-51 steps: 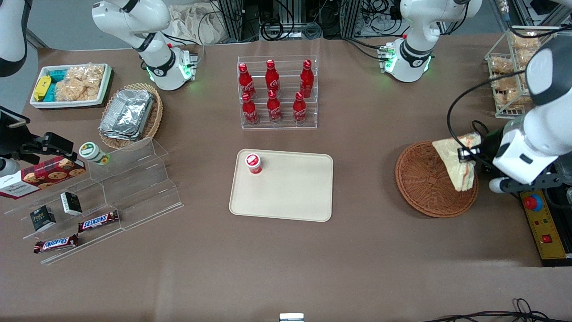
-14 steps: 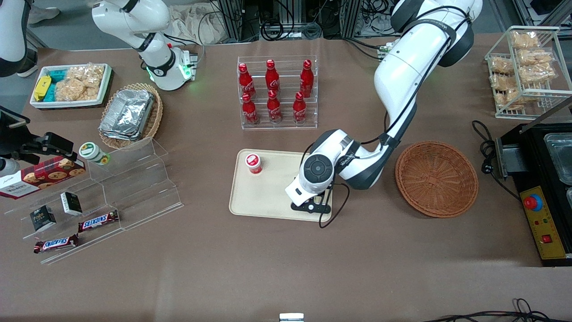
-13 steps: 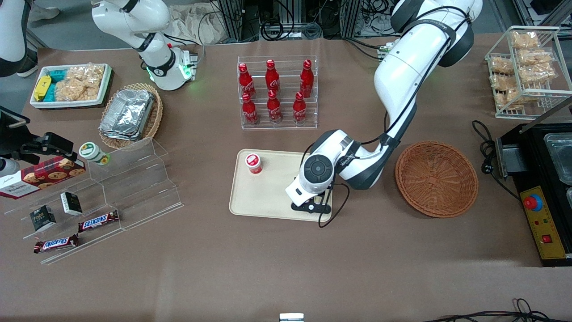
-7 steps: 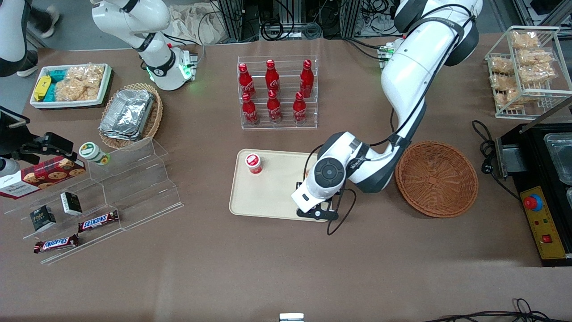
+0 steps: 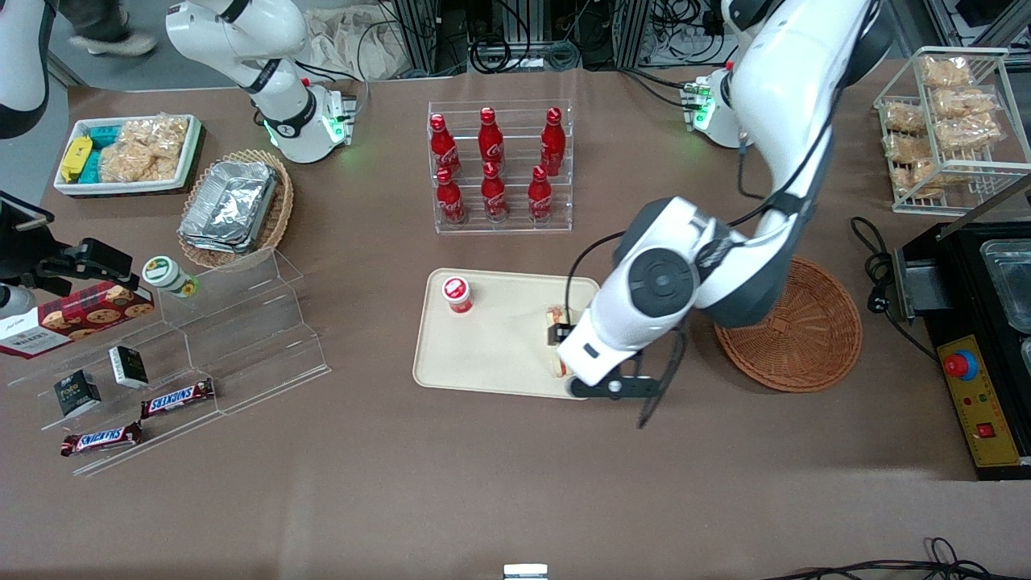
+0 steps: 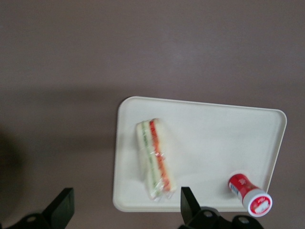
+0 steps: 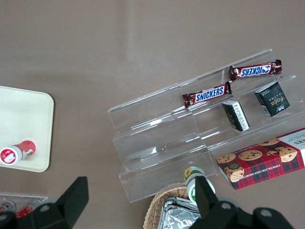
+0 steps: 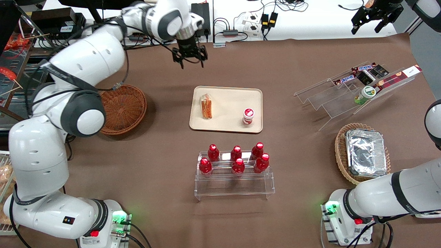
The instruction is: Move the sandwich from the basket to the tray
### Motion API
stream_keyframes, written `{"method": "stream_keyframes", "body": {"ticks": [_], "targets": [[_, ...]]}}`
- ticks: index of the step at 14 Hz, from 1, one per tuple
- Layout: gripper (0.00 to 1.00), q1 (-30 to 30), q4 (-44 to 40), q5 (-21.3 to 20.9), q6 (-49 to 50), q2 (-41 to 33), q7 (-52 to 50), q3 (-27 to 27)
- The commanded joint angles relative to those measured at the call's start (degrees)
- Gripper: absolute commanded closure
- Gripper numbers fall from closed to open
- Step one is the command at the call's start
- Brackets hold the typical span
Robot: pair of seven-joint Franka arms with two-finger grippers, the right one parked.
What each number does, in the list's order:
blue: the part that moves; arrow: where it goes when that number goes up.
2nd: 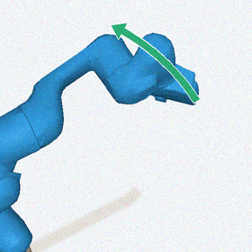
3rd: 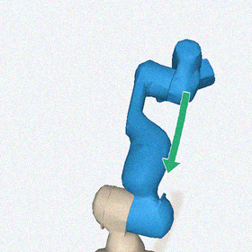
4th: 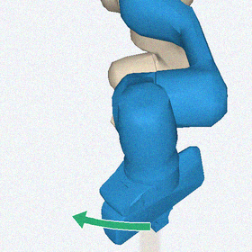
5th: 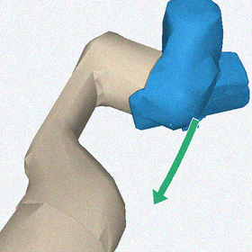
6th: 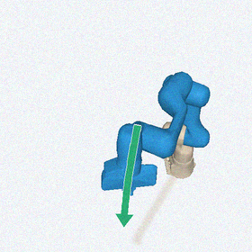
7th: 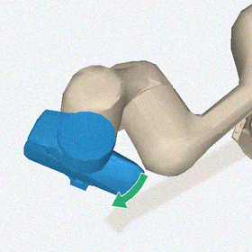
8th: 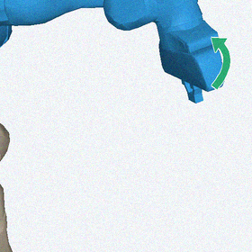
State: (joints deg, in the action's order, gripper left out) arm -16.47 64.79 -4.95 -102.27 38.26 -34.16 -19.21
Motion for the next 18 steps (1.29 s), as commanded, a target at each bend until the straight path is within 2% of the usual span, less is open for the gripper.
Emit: {"method": "stream_keyframes", "body": {"ticks": [1, 3, 6, 11, 15, 18], "targets": [[0.00, 2.92, 1.22, -0.93, 6.88, -7.03, 0.32, 0.31], [0.00, 6.69, 1.57, -1.73, 12.33, -11.25, 2.24, 0.14], [0.00, 12.05, 4.45, -1.91, 18.24, -17.58, 10.77, 0.23], [0.00, 19.71, 16.31, -1.91, 15.97, -27.43, 16.05, 0.14], [0.00, 23.84, 28.26, -1.99, 7.02, -34.46, 25.35, 0.23], [0.00, 27.97, 30.66, -1.47, 5.85, -36.50, 32.82, 0.23]]}}
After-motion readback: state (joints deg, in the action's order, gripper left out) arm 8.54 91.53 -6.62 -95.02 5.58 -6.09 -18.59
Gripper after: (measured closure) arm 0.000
